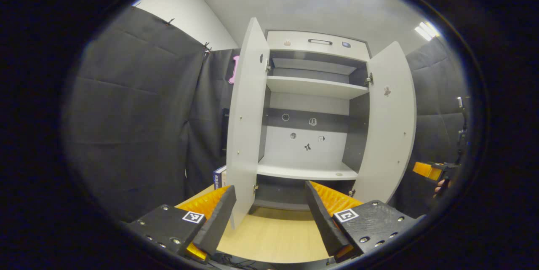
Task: Open the right door of the double-door shoe cabinet with the right hand, and open the left door with the left hand.
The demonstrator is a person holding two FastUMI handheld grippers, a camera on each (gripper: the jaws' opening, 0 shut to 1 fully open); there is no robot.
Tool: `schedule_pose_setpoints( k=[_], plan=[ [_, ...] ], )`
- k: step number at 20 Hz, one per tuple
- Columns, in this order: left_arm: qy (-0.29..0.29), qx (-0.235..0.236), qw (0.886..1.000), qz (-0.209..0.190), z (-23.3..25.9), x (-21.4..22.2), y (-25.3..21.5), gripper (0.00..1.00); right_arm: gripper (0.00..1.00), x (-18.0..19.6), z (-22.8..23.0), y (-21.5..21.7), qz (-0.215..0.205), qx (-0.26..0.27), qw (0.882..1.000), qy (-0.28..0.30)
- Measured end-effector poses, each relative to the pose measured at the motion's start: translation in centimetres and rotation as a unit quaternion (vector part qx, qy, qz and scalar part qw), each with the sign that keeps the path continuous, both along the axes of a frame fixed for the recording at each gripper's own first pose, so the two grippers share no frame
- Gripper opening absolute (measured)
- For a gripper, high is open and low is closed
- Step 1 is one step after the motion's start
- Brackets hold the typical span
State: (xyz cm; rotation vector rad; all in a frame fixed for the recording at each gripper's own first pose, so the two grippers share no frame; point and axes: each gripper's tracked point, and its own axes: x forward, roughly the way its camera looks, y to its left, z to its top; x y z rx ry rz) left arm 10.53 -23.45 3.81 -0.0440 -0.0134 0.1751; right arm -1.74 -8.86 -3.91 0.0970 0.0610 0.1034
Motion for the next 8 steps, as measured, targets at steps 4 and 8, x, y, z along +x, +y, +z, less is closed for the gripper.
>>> schedule_pose_setpoints(
  k=[4, 8],
  plan=[
    [-0.007, -0.010, 1.000, -0.008, -0.1, 0.7, 1.5, 0.95, 0.98, 0.6, -0.1, 1.8, -0.012, 0.009, 1.000, -0.011],
    [-0.009, -0.016, 0.999, -0.032, -0.5, 2.5, 2.2, 0.95, 0.98, 1.1, -0.4, 4.1, -0.012, 0.012, 1.000, -0.009]
  ],
)
